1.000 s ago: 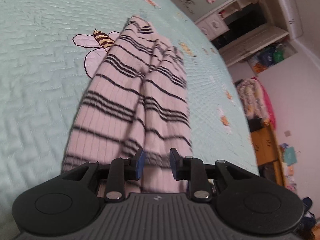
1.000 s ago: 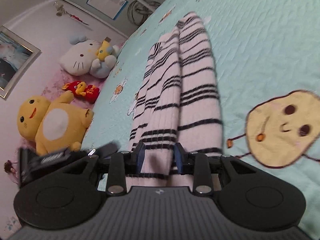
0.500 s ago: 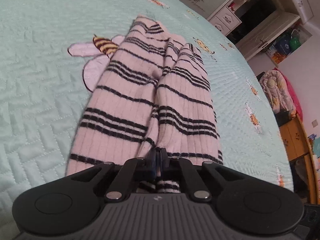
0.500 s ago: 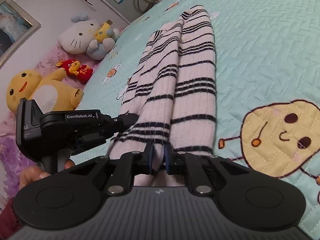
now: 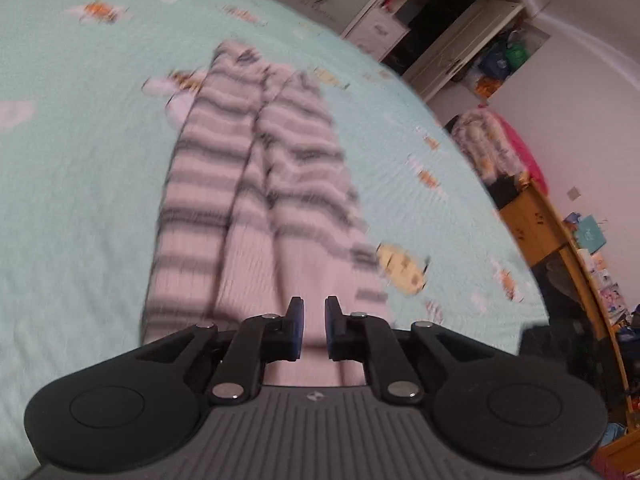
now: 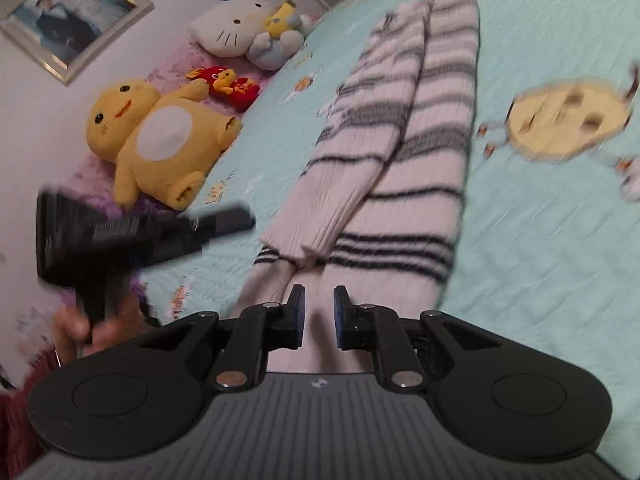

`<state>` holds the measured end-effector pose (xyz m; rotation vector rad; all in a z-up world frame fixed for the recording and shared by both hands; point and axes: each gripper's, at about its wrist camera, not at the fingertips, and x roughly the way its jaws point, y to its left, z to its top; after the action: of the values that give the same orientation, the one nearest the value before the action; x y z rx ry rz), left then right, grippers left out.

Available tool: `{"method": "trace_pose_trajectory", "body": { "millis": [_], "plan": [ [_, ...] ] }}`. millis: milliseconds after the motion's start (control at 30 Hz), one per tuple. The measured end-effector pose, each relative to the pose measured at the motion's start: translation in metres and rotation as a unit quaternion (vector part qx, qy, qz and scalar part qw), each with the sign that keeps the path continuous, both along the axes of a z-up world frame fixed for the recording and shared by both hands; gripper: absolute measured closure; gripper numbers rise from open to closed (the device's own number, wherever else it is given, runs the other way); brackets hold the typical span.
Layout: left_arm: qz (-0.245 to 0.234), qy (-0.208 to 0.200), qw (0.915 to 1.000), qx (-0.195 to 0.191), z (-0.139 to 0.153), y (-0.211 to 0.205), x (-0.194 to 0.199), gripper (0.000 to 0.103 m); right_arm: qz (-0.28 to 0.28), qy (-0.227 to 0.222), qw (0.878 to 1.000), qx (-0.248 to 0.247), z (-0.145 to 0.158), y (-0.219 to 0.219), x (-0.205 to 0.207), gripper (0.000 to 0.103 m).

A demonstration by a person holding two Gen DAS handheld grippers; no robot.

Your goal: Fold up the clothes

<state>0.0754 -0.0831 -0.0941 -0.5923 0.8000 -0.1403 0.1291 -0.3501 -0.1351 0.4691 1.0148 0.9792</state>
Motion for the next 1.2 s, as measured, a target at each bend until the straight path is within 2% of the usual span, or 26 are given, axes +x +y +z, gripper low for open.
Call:
{"method": "trace_pose_trajectory", "body": {
  "millis": [33, 67, 167, 267, 367, 467, 500, 567, 633, 733, 867, 900, 933, 967, 1000, 1067, 1133, 1200],
  "plan": [
    [0.005, 0.016, 0.9999, 0.003, -0.008, -0.002, -0.003, 0.093, 0.000, -0.003, 1.000, -0.005, -0.005, 0.007, 0.002, 0.092],
    [0.003, 0.028, 0.9996, 0.009, -0.017, -0.005, -0.004, 0.093, -0.001, -0.007, 1.000, -0.011, -0.009, 0.015, 0.004, 0.101],
    [0.009, 0.041, 0.9989, 0.022, -0.030, -0.011, -0.006, 0.093, -0.008, -0.017, 1.000, -0.017, -0.011, 0.027, 0.007, 0.102],
    [0.003, 0.030, 0.9988, 0.038, -0.017, -0.013, -0.011, 0.091, -0.002, -0.043, 0.999, -0.027, 0.004, 0.024, -0.005, 0.095],
    [-0.004, 0.021, 0.9971, 0.074, -0.006, -0.018, -0.021, 0.082, 0.003, -0.058, 0.998, -0.030, 0.015, 0.017, -0.021, 0.084],
    [-0.018, 0.010, 0.9960, 0.087, -0.004, -0.025, -0.038, 0.076, 0.018, -0.068, 0.997, -0.026, 0.019, 0.011, -0.038, 0.082],
    [-0.027, 0.007, 0.9959, 0.085, -0.005, -0.028, -0.044, 0.067, 0.023, -0.068, 0.997, -0.026, 0.018, 0.013, -0.041, 0.081],
    [-0.039, 0.029, 0.9941, 0.098, -0.019, -0.031, -0.042, 0.066, 0.028, -0.064, 0.997, -0.040, 0.013, 0.019, -0.044, 0.080],
    [-0.025, 0.037, 0.9963, 0.074, -0.032, -0.025, -0.035, 0.067, 0.023, -0.049, 0.997, -0.048, 0.003, 0.031, -0.038, 0.080],
    [-0.009, 0.044, 0.9985, 0.030, -0.025, -0.015, -0.030, 0.068, 0.019, -0.022, 0.999, -0.040, 0.003, 0.035, -0.031, 0.080],
    [-0.014, 0.012, 0.9994, 0.028, -0.006, -0.013, -0.039, 0.063, 0.010, -0.006, 1.000, 0.004, 0.018, 0.022, -0.033, 0.074],
    [-0.011, 0.014, 0.9994, 0.029, -0.009, -0.013, -0.037, 0.059, 0.002, -0.004, 1.000, 0.012, 0.018, 0.020, -0.032, 0.069],
    [-0.012, 0.030, 0.9989, 0.035, -0.018, -0.015, -0.032, 0.059, -0.003, -0.002, 1.000, 0.007, 0.015, 0.021, -0.030, 0.067],
    [-0.012, 0.045, 0.9980, 0.041, -0.027, -0.017, -0.027, 0.060, -0.001, -0.001, 1.000, -0.014, 0.010, 0.026, -0.028, 0.066],
    [-0.014, 0.044, 0.9978, 0.048, -0.033, -0.018, -0.026, 0.061, 0.006, -0.006, 0.999, -0.037, 0.005, 0.033, -0.026, 0.067],
    [-0.015, 0.030, 0.9972, 0.066, -0.026, -0.022, -0.031, 0.063, 0.010, -0.035, 0.998, -0.053, 0.008, 0.040, -0.031, 0.067],
    [-0.026, 0.018, 0.9961, 0.082, -0.016, -0.026, -0.040, 0.063, 0.032, -0.088, 0.993, -0.069, 0.025, 0.045, -0.046, 0.066],
    [-0.044, 0.005, 0.9930, 0.110, -0.006, -0.029, -0.054, 0.063, 0.061, -0.148, 0.983, -0.086, 0.041, 0.049, -0.064, 0.066]
  ]
}}
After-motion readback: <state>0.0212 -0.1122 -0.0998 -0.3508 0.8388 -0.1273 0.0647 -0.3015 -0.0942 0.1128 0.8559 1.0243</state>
